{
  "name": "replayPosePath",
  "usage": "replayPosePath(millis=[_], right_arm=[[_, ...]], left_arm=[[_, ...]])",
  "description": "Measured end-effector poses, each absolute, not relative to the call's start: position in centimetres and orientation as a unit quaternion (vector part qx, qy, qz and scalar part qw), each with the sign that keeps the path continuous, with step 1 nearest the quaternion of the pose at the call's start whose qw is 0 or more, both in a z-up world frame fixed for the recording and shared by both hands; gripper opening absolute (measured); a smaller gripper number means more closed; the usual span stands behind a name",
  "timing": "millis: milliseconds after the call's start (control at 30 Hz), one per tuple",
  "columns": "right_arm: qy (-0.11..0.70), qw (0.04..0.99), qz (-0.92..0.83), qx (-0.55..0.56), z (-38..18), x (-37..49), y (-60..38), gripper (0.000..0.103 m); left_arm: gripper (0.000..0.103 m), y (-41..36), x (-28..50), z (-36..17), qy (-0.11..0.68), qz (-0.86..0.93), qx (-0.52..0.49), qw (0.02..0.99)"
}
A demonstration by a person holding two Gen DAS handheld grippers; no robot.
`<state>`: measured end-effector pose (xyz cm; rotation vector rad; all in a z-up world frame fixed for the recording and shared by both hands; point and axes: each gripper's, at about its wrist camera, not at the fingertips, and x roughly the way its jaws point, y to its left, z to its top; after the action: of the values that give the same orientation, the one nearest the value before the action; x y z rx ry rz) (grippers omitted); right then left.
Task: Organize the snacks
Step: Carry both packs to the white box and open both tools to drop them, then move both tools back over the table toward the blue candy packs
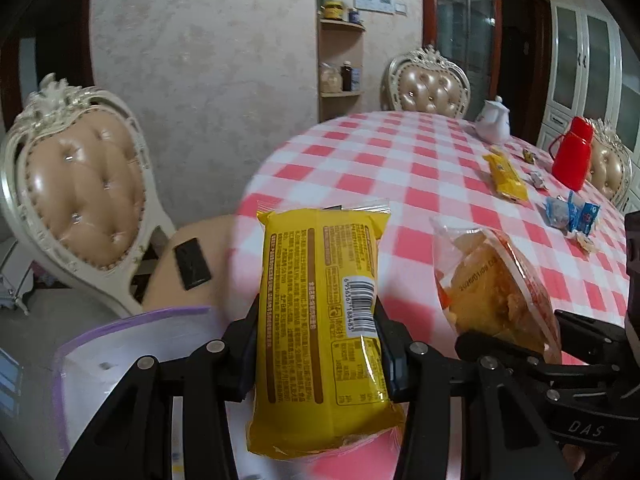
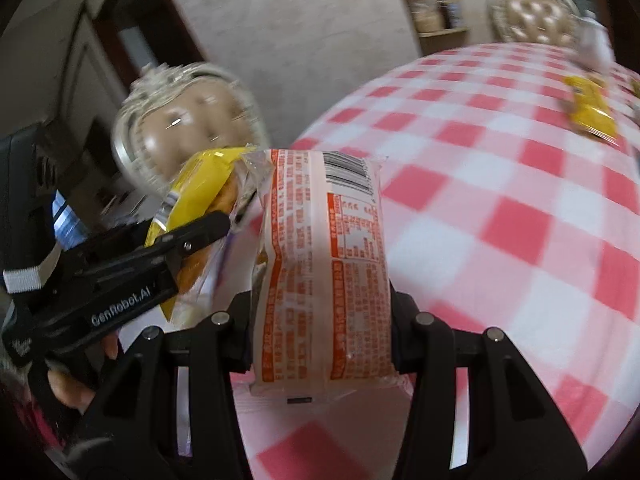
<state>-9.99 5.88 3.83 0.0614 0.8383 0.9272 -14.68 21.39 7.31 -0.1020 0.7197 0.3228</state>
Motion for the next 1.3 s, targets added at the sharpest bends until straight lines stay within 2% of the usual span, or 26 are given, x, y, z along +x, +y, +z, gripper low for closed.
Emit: replayPosePath(millis=[200, 600, 633, 700, 833, 967, 1133, 1300], right_arm=[[0.371, 0.777, 0.508, -0.021, 4.4, -14.2, 9.6, 0.052], [0.366, 0.711, 0.588, -0.121, 3.1, -21.5, 16.0, 0.053], [0.365, 0.71, 0.589, -0.126, 3.0, -21.8, 16.3, 0.054], [0.36, 0.704, 0.596, -0.139, 3.0, -22.4, 16.8, 0.068], [0.343, 0.721, 0.589, -0.124, 4.0, -21.8, 15.2, 0.071], [0.345, 0.755, 0.552, -0.071, 5.3, -18.1, 12.4, 0.072], [0.342, 0.823, 0.454, -0.015, 6.0, -12.6, 5.9, 0.073], [0.361, 0.887, 0.287, 0.025, 5.1, -7.4, -3.2, 0.073]], left_arm=[[0.048, 26.2, -19.6, 7.6, 0.342, 0.196, -0.067, 0.916], [0.048, 32.8, -23.7, 3.7, 0.416, 0.247, -0.073, 0.872], [0.049, 33.4, -23.8, 3.3, 0.422, 0.257, -0.076, 0.866], [0.052, 34.1, -23.9, 2.9, 0.428, 0.284, -0.076, 0.855], [0.068, 34.7, -23.8, 3.0, 0.417, 0.303, -0.1, 0.851], [0.072, 31.8, -21.8, 4.7, 0.397, 0.266, -0.097, 0.873], [0.082, 23.5, -16.2, 7.0, 0.373, 0.152, -0.066, 0.913], [0.083, 14.6, -9.0, 7.6, 0.366, 0.045, -0.048, 0.928]])
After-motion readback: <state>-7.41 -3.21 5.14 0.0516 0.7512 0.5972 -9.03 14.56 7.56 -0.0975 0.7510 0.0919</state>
